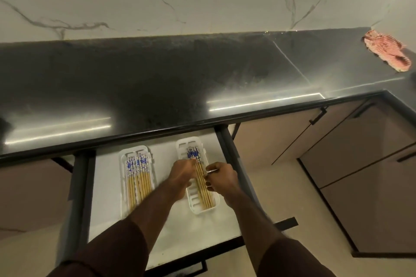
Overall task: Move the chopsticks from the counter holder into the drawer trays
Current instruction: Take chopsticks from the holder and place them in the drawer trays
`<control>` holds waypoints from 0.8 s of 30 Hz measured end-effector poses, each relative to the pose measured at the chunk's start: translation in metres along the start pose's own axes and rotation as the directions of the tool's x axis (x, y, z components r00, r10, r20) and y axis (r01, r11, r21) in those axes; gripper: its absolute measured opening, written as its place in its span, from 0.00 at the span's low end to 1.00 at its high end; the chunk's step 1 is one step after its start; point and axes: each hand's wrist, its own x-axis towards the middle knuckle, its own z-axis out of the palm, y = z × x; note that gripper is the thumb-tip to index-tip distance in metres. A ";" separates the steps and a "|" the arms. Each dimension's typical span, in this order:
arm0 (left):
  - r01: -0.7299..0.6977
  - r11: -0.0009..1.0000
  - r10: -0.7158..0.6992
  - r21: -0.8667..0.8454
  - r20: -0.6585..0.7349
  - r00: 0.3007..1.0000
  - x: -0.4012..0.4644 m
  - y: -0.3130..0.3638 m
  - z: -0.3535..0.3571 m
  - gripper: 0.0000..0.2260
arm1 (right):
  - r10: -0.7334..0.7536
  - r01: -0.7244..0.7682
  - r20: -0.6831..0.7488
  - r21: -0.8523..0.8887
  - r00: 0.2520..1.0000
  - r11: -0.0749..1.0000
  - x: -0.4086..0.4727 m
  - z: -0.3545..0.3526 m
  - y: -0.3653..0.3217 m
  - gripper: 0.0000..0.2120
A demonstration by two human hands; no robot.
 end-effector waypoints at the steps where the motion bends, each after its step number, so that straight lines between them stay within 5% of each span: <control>1: -0.020 1.000 0.020 -0.006 0.003 1.000 -0.008 0.002 -0.003 0.10 | -0.031 0.031 0.003 0.001 1.000 1.000 -0.006 0.000 -0.003 0.12; 13: -0.214 0.973 0.199 -0.087 -0.152 0.968 -0.128 0.013 -0.097 0.12 | -0.331 0.331 0.015 -0.095 0.943 0.939 -0.100 0.036 -0.071 0.13; 24: -0.356 0.917 0.279 -0.180 -0.348 0.895 -0.210 0.001 -0.329 0.05 | -0.511 0.515 0.186 0.032 0.839 0.857 -0.186 0.214 -0.176 0.05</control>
